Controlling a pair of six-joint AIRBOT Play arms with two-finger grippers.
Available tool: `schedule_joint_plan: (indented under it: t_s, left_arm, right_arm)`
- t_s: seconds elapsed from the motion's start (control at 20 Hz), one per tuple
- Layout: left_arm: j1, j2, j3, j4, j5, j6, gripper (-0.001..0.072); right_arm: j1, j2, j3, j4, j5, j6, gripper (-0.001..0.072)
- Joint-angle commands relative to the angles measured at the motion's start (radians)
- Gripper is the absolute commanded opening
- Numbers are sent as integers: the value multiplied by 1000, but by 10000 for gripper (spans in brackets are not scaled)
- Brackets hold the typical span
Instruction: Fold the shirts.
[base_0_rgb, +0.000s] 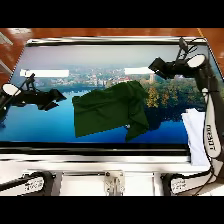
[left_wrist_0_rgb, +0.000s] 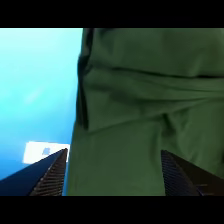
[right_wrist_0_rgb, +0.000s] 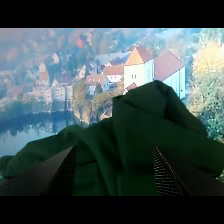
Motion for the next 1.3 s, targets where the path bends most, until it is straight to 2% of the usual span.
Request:
schedule_joint_plan:
  t_s: [0.0,0.1,0.2,0.25,0.35,0.55,0.65,0.95,1.0,1.1,1.15,1.25]
  left_arm:
    - [116,-29,101,58,-209,-10,699]
    - [185,-27,124,158,-371,-8,699]
    - [207,-26,72,195,-471,32,699]
    - [202,-23,18,184,-476,33,700]
    - [162,-20,-138,106,-418,56,701]
    - [42,-23,-386,-127,-183,122,702]
    - [-39,-27,-439,-170,-91,129,702]
    - [-130,-79,-443,-263,21,129,700]
    - [-131,-83,-443,-298,44,129,679]
    - [-139,-84,-443,-358,93,129,295]
    - [-146,-83,-443,-365,107,131,160]
    - [-150,-82,-442,-366,104,171,38]
  right_arm:
    - [-72,101,1,-61,133,-77,590]
    - [-135,179,1,-241,303,-59,588]
    - [-173,211,0,-406,485,-52,588]
    - [-188,212,0,-447,568,-59,588]
    - [-207,212,-18,-417,643,-86,589]
    - [-201,212,-86,-240,581,-85,589]
    - [-202,212,-118,-176,537,-85,589]
    - [-202,212,-156,-182,526,-85,589]
    - [-202,212,-163,-182,526,-85,589]
    - [-195,212,-197,-187,538,-79,590]
    - [-179,212,-225,-213,549,-84,591]
    - [-109,212,-307,-289,549,-119,605]
